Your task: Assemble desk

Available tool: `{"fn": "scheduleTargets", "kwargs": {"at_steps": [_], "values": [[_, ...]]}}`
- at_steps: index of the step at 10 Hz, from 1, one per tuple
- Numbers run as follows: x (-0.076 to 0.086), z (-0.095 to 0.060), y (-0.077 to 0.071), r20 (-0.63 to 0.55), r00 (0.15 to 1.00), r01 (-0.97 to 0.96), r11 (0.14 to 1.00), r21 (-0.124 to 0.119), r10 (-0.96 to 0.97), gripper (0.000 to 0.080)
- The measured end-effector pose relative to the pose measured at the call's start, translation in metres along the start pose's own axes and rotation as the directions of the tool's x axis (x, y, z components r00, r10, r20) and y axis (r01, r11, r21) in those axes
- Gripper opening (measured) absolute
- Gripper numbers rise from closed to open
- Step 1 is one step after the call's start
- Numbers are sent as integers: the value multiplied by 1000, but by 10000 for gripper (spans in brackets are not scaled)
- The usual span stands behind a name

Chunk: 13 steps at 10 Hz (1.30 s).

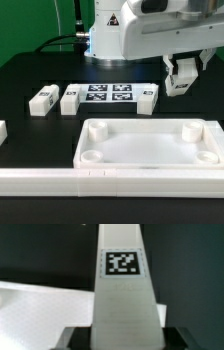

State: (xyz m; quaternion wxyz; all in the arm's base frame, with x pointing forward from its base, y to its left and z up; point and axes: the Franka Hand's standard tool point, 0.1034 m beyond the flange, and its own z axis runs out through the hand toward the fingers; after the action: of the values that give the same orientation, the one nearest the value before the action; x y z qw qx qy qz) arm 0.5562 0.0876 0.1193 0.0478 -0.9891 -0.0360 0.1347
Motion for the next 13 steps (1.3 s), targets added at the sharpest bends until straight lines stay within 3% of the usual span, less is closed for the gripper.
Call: {"fn": "scheduleTargets", "kwargs": {"at_steps": [2,3,5,9,11,13], "values": [[11,-12,4,-128,992,-6,1000,-3,5,290],[13,-28,3,-158,987,-4,1000,-4,4,290],[29,-56,0,-339,941,1,1000,-11,-4,290],[36,-53,2,-570,821,-1,1000,-23,-13,290],[50,-72,-3,-668,743,19,999,-38,-40,290],[52,-70,-2,-661,748,33,998,-50,-58,290]]}}
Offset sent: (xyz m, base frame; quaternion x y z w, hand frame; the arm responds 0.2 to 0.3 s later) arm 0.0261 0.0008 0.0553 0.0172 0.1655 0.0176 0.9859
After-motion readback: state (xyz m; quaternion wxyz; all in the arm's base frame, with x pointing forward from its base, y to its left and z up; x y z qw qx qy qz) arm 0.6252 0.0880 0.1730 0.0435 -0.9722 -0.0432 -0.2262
